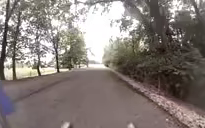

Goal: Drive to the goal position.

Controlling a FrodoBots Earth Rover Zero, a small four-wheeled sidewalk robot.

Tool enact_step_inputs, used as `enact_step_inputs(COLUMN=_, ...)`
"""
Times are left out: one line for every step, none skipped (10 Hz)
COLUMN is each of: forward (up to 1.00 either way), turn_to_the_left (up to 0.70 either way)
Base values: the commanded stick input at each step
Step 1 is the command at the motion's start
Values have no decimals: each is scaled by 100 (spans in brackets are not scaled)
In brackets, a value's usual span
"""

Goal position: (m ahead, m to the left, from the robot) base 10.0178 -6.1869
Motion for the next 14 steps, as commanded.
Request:
enact_step_inputs(forward=45, turn_to_the_left=27)
enact_step_inputs(forward=45, turn_to_the_left=11)
enact_step_inputs(forward=45, turn_to_the_left=0)
enact_step_inputs(forward=45, turn_to_the_left=0)
enact_step_inputs(forward=45, turn_to_the_left=0)
enact_step_inputs(forward=45, turn_to_the_left=0)
enact_step_inputs(forward=45, turn_to_the_left=0)
enact_step_inputs(forward=45, turn_to_the_left=0)
enact_step_inputs(forward=45, turn_to_the_left=0)
enact_step_inputs(forward=45, turn_to_the_left=0)
enact_step_inputs(forward=45, turn_to_the_left=0)
enact_step_inputs(forward=45, turn_to_the_left=0)
enact_step_inputs(forward=45, turn_to_the_left=0)
enact_step_inputs(forward=45, turn_to_the_left=0)
